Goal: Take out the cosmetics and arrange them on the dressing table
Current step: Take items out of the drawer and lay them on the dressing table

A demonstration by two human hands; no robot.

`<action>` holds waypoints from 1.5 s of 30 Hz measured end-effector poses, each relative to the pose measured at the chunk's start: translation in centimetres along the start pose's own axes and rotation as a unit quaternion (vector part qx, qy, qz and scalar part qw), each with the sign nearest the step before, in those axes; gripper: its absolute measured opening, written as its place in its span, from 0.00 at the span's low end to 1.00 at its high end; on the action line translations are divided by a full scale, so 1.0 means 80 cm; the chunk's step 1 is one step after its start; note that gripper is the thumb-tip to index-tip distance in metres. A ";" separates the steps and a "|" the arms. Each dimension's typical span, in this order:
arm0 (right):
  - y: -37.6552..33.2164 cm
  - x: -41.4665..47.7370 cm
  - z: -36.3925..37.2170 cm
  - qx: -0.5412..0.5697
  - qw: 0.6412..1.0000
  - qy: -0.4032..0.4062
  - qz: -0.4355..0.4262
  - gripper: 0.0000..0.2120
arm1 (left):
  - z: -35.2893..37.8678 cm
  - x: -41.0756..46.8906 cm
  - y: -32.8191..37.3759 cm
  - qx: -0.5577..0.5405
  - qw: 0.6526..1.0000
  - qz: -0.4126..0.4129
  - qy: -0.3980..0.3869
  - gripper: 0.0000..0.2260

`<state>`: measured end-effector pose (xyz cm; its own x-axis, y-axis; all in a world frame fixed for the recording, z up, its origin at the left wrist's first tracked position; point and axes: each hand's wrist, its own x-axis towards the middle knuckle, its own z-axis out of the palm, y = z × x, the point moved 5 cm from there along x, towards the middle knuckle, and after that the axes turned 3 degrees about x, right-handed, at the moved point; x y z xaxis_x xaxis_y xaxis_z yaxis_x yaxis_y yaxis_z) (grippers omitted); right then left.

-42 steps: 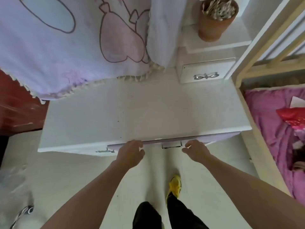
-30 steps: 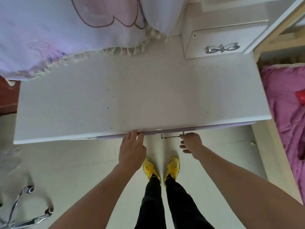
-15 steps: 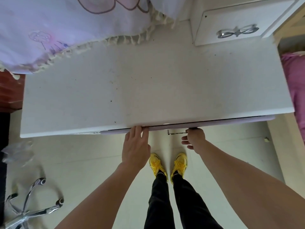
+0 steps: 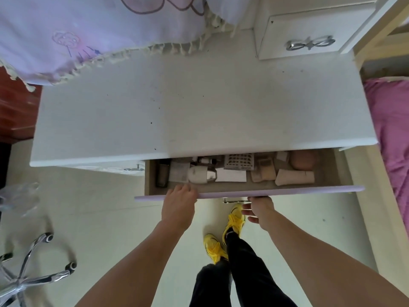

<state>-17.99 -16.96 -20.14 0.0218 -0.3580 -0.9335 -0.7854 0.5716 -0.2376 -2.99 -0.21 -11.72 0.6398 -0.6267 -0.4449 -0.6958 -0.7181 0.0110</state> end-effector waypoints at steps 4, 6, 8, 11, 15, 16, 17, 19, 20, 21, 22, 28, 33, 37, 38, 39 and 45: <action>0.023 -0.004 -0.005 0.007 1.000 0.005 -0.001 0.10 | 0.009 -0.019 0.006 -0.012 1.000 0.012 -0.002 0.08; 0.033 -0.004 -0.007 0.010 1.000 0.004 0.003 0.10 | 0.013 -0.028 0.008 -0.018 1.000 0.015 -0.005 0.08; 0.042 -0.005 -0.008 0.010 1.000 -0.010 0.012 0.10 | 0.018 -0.035 0.008 -0.024 1.000 0.015 -0.004 0.08; 0.048 0.000 -0.009 0.012 0.999 -0.033 0.017 0.09 | 0.026 -0.037 0.008 -0.029 0.999 0.019 0.002 0.08; 0.050 0.012 -0.010 0.013 0.999 -0.026 -0.015 0.08 | 0.034 -0.036 0.006 -0.025 0.999 0.040 0.023 0.08; 0.052 0.014 -0.009 0.011 0.999 -0.024 -0.022 0.08 | 0.037 -0.037 0.006 -0.024 0.999 0.043 0.023 0.08; 0.054 0.014 -0.008 0.008 0.999 -0.023 -0.028 0.09 | 0.039 -0.038 0.005 -0.024 0.999 0.043 0.023 0.08; 0.058 0.014 -0.007 -0.002 0.999 -0.022 -0.033 0.09 | 0.043 -0.039 0.004 -0.024 0.999 0.034 0.019 0.08; 0.059 0.010 -0.008 -0.010 0.999 -0.023 -0.035 0.10 | 0.043 -0.039 0.005 -0.024 0.999 0.027 0.010 0.07; 0.060 0.006 -0.009 -0.020 0.999 -0.026 -0.038 0.09 | 0.045 -0.039 0.006 -0.020 1.000 0.021 -0.002 0.07; 0.061 0.000 -0.010 -0.031 0.998 -0.030 -0.044 0.09 | 0.044 -0.040 0.007 -0.014 1.000 0.015 -0.013 0.07; 0.049 -0.051 -0.057 -0.122 0.987 -0.023 -0.105 0.08 | 0.001 -0.044 0.021 -0.034 0.998 0.004 -0.045 0.07; 0.013 -0.090 -0.091 -0.150 0.974 -0.035 -0.167 0.08 | -0.038 -0.046 0.032 -0.085 0.995 -0.007 -0.057 0.09; -0.027 -0.091 -0.105 -0.138 0.971 0.001 -0.193 0.09 | -0.042 -0.039 0.034 -0.136 0.987 -0.034 -0.084 0.10; -0.035 -0.088 -0.106 -0.142 0.969 0.012 -0.200 0.11 | -0.039 -0.038 0.036 -0.144 0.984 -0.039 -0.095 0.10; -0.043 -0.081 -0.105 -0.144 0.968 0.020 -0.203 0.13 | -0.036 -0.034 0.037 -0.149 0.982 -0.043 -0.106 0.10; -0.091 -0.013 -0.076 -0.158 0.966 0.027 -0.204 0.09 | -0.006 -0.005 0.044 -0.169 0.970 -0.084 -0.153 0.10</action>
<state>-16.08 -25.21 -15.83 0.3440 -0.5481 -0.7624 -0.8680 0.1240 -0.4808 -5.54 -2.65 -11.09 0.5722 -0.4093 -0.7106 -0.4103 -0.8932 0.1841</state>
